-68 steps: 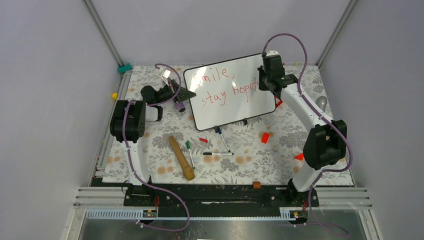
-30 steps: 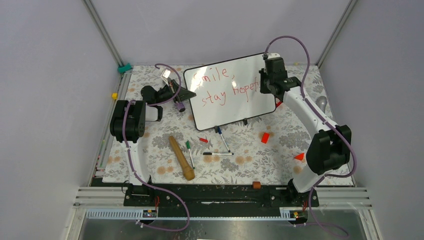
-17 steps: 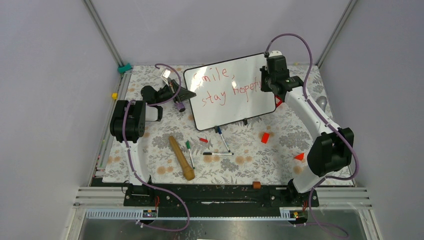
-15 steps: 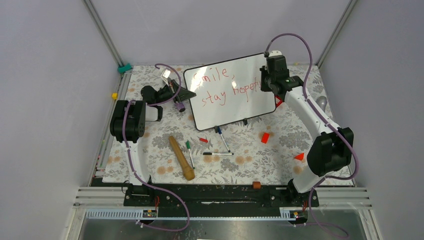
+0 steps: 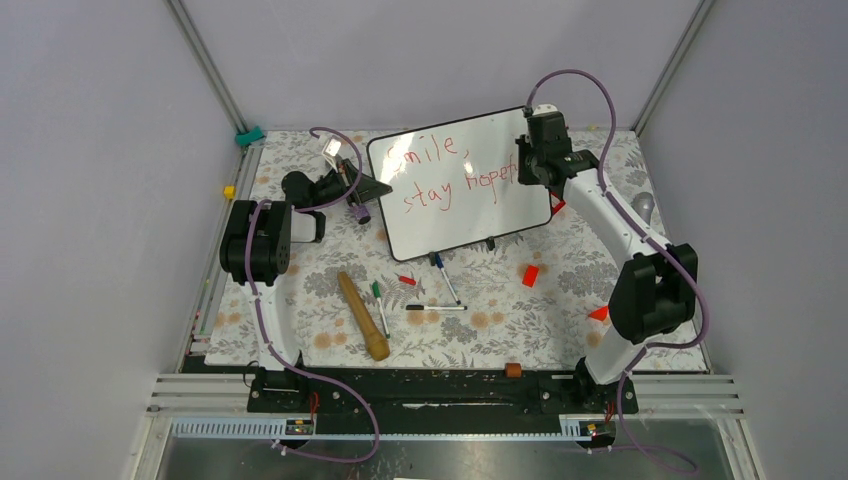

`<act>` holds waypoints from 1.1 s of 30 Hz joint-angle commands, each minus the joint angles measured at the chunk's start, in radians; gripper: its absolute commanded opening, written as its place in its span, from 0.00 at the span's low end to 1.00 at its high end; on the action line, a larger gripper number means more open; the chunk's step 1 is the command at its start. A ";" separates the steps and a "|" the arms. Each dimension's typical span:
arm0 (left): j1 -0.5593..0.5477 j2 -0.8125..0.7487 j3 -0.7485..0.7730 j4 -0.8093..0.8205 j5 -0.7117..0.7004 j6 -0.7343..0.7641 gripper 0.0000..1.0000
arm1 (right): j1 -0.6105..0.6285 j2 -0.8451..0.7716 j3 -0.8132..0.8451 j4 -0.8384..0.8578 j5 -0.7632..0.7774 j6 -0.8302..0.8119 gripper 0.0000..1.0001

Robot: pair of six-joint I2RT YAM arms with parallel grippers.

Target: Write a sentence on the whiteboard

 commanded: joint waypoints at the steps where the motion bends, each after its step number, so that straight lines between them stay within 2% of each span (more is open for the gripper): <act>1: -0.032 -0.002 0.006 0.059 0.139 0.058 0.00 | -0.002 0.011 0.048 0.011 -0.003 -0.006 0.00; 14: -0.032 -0.001 0.007 0.059 0.138 0.058 0.00 | -0.002 0.036 0.055 0.012 0.023 -0.006 0.00; 19: -0.032 -0.001 0.006 0.059 0.138 0.058 0.00 | -0.002 0.026 0.047 0.001 0.071 -0.002 0.00; 33: -0.032 -0.003 0.005 0.059 0.139 0.059 0.00 | -0.004 -0.045 0.027 0.016 0.048 -0.003 0.00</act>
